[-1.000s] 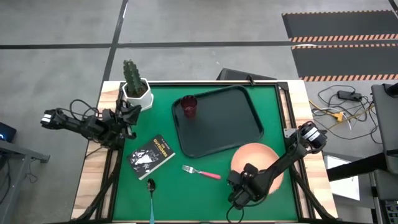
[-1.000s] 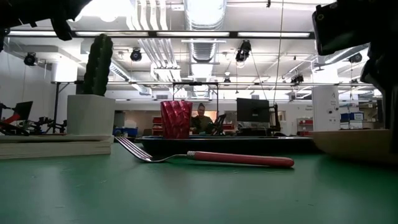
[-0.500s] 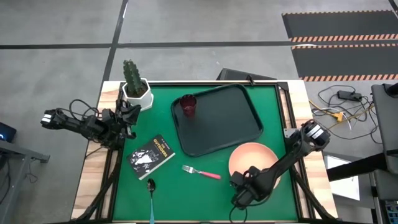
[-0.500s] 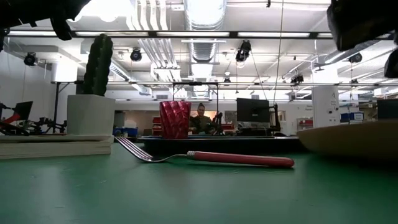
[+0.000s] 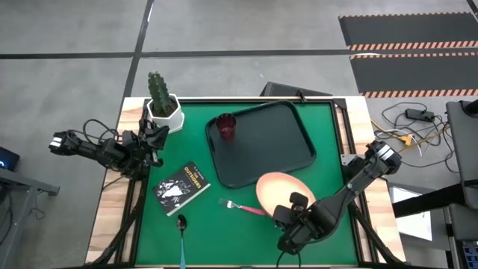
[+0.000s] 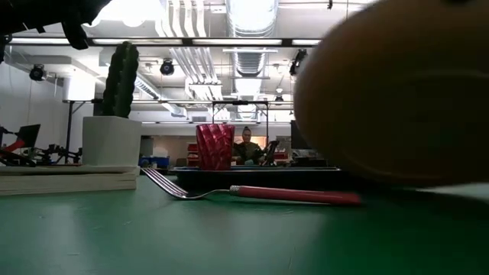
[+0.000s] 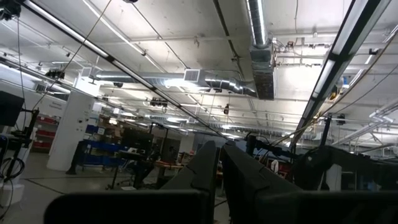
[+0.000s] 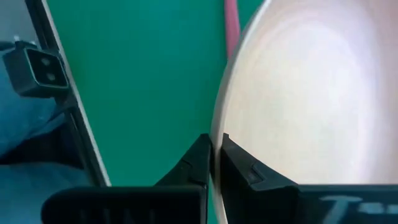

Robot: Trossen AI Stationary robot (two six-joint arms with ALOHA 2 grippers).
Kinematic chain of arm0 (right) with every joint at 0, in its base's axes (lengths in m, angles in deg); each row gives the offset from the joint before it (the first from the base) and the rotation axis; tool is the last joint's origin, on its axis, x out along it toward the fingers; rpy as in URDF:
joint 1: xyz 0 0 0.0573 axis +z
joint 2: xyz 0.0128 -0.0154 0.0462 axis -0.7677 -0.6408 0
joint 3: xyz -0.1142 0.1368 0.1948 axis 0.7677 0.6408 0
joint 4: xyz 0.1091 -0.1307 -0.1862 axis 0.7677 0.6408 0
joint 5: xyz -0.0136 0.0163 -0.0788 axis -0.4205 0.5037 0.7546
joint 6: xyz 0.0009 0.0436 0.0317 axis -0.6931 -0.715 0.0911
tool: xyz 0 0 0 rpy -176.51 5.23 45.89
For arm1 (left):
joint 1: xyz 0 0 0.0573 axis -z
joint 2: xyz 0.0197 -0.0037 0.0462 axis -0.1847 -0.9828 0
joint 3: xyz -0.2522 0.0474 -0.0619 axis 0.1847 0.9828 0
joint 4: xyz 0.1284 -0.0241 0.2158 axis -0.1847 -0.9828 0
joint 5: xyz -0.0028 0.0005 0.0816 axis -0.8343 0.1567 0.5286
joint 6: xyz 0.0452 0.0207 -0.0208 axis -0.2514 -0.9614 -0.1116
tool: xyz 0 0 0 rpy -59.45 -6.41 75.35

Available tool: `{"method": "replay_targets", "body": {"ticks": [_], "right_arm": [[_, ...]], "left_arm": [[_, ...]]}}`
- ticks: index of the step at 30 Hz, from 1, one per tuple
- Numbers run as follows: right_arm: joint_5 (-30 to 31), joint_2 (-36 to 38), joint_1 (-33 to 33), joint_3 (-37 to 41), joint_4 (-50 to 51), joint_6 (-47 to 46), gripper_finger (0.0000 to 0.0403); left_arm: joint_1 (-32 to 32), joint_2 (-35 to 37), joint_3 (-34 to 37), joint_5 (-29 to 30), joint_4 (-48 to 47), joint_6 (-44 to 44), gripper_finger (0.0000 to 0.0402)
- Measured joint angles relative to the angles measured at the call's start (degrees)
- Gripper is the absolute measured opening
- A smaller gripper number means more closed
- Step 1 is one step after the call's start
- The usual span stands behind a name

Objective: Pick and place plate/cup/fork/spoon on tray
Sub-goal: Put the pink plate on the black serving tray to the bottom right of the red cup

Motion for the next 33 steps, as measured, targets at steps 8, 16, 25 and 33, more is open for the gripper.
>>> {"method": "replay_targets", "body": {"ticks": [8,16,25,33], "right_arm": [[9.06,0.0,-2.64,-8.02,8.26,12.73,0.0008],[15.09,0.07,-9.85,-7.09,9.34,31.48,0.0008],[13.64,0.07,-22.14,4.13,7.22,44.42,0.0008],[3.71,1.53,-31.16,16.65,-8.85,53.47,0.0008]], "left_arm": [[0.0,0.01,-0.02,0.0,-0.02,0.0,0.0008],[-0.01,0.02,-0.02,0.0,0.04,0.0,0.0008],[0.0,0.0,-0.02,0.0,0.02,0.02,0.0008],[-0.02,-0.07,-0.02,-0.01,-0.19,0.02,0.0008]]}}
